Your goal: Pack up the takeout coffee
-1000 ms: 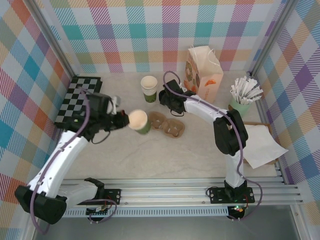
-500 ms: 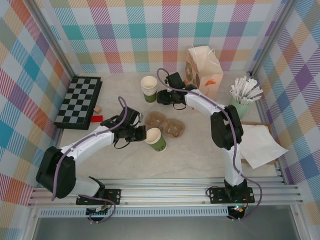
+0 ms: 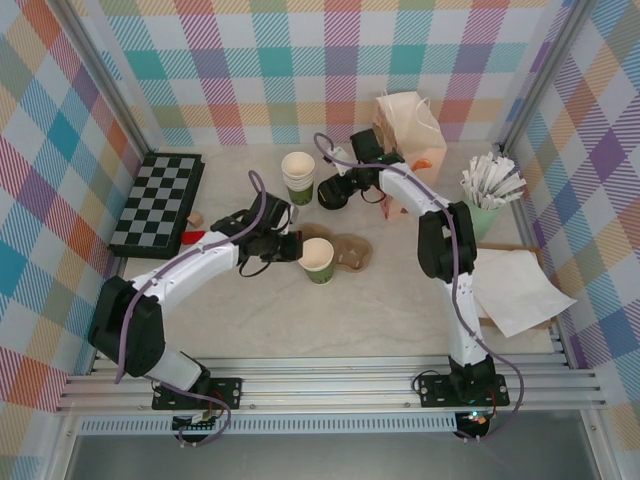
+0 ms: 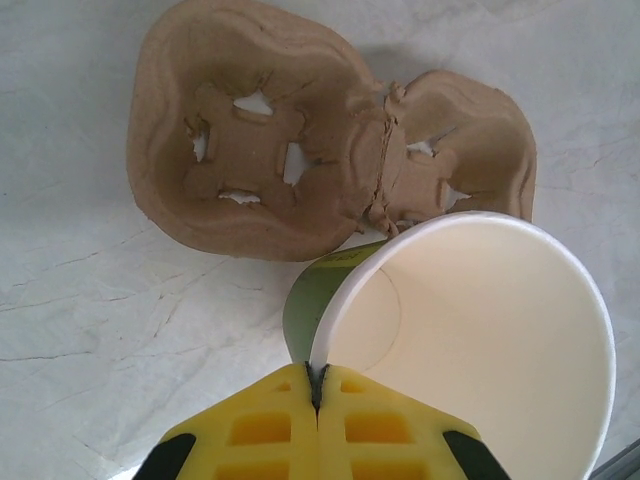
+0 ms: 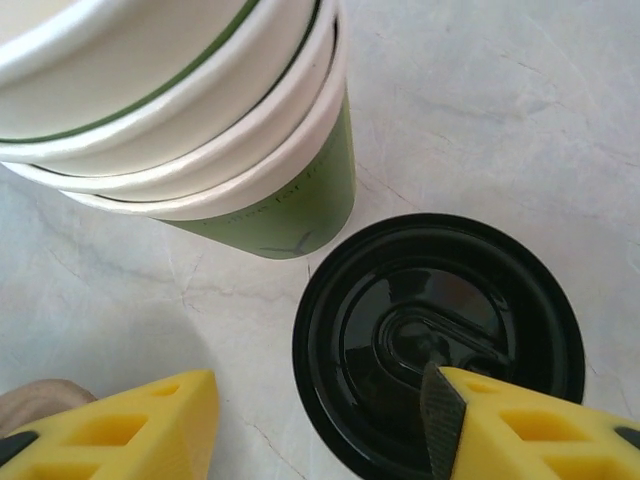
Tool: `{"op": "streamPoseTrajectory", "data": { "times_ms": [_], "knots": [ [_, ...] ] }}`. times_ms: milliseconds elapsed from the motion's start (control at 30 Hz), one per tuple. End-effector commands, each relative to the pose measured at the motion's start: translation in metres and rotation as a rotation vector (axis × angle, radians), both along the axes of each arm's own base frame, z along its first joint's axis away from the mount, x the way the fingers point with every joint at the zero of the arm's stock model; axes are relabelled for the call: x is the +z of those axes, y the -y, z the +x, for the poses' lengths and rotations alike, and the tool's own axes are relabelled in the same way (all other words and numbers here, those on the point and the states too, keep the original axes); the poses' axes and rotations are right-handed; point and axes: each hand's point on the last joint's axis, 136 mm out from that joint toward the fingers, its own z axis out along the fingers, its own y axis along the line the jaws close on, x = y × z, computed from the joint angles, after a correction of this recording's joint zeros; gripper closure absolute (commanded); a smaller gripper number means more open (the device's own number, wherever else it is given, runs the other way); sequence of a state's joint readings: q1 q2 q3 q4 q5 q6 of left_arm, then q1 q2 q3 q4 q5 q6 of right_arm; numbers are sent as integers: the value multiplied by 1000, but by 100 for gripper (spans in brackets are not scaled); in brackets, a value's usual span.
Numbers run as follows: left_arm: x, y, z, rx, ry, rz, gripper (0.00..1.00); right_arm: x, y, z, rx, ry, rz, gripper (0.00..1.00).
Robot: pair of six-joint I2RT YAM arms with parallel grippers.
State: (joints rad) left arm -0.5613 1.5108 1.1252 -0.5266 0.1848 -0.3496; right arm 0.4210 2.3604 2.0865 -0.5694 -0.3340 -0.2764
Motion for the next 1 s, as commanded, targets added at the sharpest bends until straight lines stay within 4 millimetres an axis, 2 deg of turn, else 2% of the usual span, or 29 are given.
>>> {"op": "streamPoseTrajectory", "data": {
  "times_ms": [0,333,467,633,767,967],
  "knots": [
    [-8,1,-10,-43,-49,55,100,-12,-10,-7,104,-2,-30,44],
    [-10,4,-13,-67,-75,74,93,-31,-13,1,122,4,-94,46],
    [-6,5,-12,-60,-66,63,86,-43,-9,4,108,8,-141,48],
    [-5,8,-13,-67,-69,41,81,-45,-8,8,98,28,-160,52],
    [-5,8,-13,-65,-70,41,78,-44,-11,9,107,45,-165,58],
    [-3,7,-14,-63,-66,39,76,-44,-12,8,116,45,-170,75]
  ]
}}
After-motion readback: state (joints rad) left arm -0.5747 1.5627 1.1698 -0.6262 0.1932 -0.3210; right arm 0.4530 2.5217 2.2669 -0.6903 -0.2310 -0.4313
